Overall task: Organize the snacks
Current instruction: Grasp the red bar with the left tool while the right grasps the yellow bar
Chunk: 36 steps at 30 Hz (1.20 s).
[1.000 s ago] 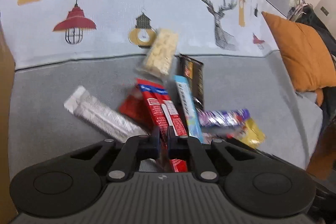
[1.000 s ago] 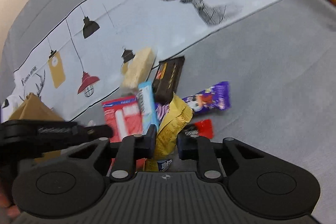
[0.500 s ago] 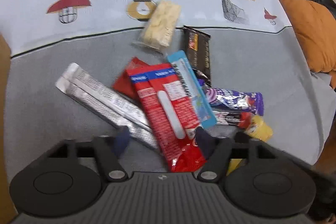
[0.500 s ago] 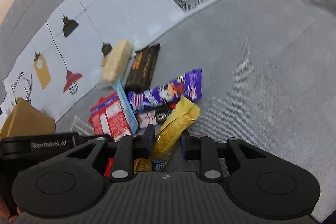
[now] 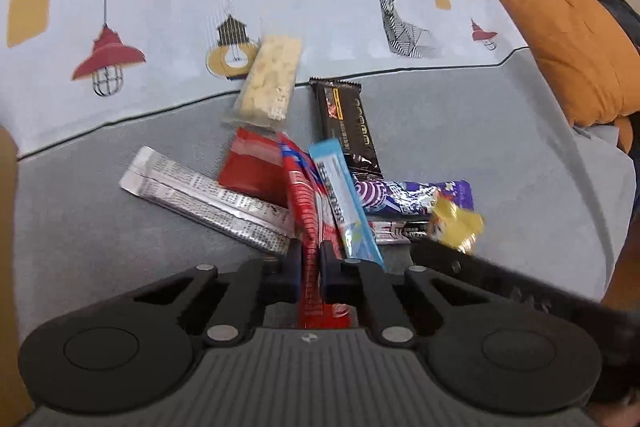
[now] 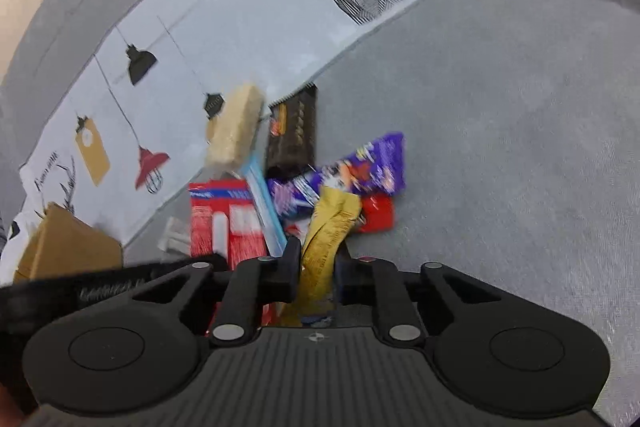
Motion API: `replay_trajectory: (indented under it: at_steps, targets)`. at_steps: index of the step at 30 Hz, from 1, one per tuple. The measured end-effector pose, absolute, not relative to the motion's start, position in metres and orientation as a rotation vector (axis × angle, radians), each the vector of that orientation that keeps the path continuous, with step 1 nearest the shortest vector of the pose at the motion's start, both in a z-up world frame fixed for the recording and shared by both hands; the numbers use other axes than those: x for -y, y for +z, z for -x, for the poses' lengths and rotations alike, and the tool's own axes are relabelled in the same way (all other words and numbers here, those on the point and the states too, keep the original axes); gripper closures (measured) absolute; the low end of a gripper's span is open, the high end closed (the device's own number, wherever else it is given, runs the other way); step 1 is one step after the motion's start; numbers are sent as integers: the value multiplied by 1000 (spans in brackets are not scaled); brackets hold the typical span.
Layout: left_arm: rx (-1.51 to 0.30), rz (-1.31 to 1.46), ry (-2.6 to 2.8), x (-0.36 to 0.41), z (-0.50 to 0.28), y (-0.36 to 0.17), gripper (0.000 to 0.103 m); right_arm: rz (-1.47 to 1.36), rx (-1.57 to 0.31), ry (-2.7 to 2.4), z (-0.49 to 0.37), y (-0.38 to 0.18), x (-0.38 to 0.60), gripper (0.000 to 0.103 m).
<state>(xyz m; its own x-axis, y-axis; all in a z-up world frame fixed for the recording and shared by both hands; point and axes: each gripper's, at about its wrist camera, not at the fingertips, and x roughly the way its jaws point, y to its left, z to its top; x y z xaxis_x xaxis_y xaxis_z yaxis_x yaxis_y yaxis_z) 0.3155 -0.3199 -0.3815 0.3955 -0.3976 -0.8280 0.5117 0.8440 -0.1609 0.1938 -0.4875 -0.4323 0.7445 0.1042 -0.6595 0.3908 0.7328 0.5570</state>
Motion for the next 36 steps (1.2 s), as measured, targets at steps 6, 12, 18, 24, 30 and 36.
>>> replay_trajectory:
  at_steps: [6, 12, 18, 24, 30, 36]
  targets:
    - [-1002, -147, -584, 309, -310, -370, 95, -659, -695, -97, -201, -420, 469, 88]
    - [-1041, -168, -521, 304, -310, -367, 95, -654, -675, -92, -198, -423, 461, 88]
    - [-1043, -197, -509, 310, -299, -345, 95, -594, -589, -59, -196, -411, 462, 88]
    - [-968, -231, -519, 310, -277, -310, 95, -646, -558, -73, -186, -407, 468, 88]
    - [-937, -200, -510, 287, -265, -283, 95, -639, -476, -26, -177, -394, 458, 88]
    - [-875, -178, -445, 254, -253, -248, 95, -590, -404, 83, -171, -368, 431, 88]
